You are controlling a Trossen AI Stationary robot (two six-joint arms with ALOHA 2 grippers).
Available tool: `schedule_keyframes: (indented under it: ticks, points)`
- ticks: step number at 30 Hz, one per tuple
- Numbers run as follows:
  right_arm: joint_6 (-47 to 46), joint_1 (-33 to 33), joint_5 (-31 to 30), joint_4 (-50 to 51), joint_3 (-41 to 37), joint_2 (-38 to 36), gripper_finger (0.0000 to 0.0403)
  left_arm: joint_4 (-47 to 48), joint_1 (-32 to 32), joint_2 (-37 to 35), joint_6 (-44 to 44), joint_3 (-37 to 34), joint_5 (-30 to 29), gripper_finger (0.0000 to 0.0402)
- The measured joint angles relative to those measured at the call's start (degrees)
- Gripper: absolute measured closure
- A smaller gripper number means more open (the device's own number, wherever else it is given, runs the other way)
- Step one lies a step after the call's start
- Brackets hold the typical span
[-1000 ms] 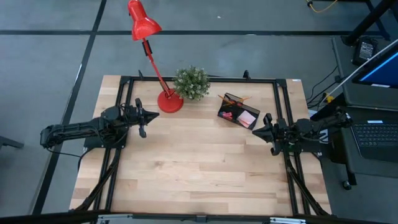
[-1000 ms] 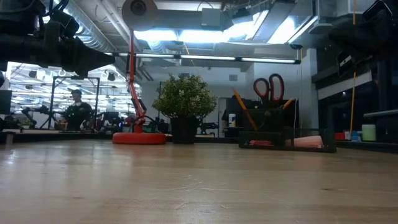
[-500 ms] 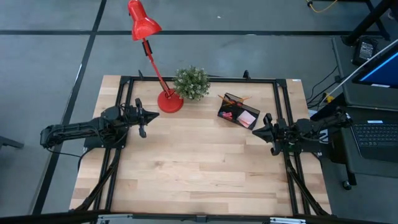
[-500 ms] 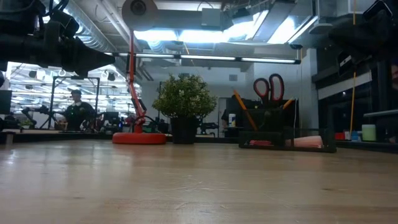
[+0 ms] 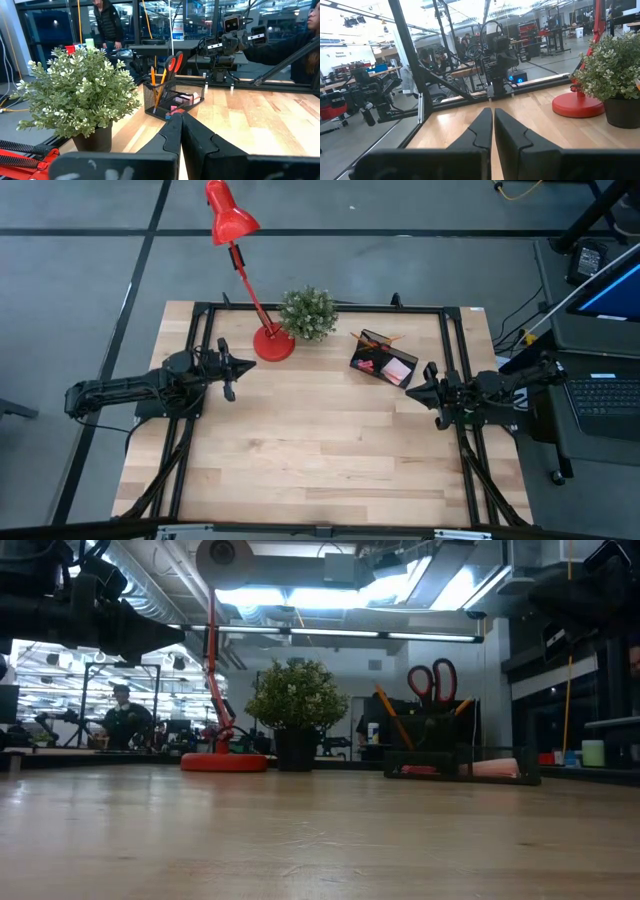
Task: Pick and place office supplies into organizer
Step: Return to Home Position
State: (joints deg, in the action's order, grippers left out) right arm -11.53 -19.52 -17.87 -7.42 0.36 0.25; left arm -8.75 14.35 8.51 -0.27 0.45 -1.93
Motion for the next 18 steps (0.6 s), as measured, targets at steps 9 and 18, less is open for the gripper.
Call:
schedule_keyframes:
  ticks: [9,18]
  points:
    - [0.02,-0.01,0.0,0.01,0.0,0.0,0.038,-0.01,0.0,0.0,0.0,0.0,0.02,0.0398]
    - [0.01,-0.01,0.0,0.0,0.0,0.0,0.038,-0.01,0.0,0.0,0.0,0.0,0.01,0.0399]
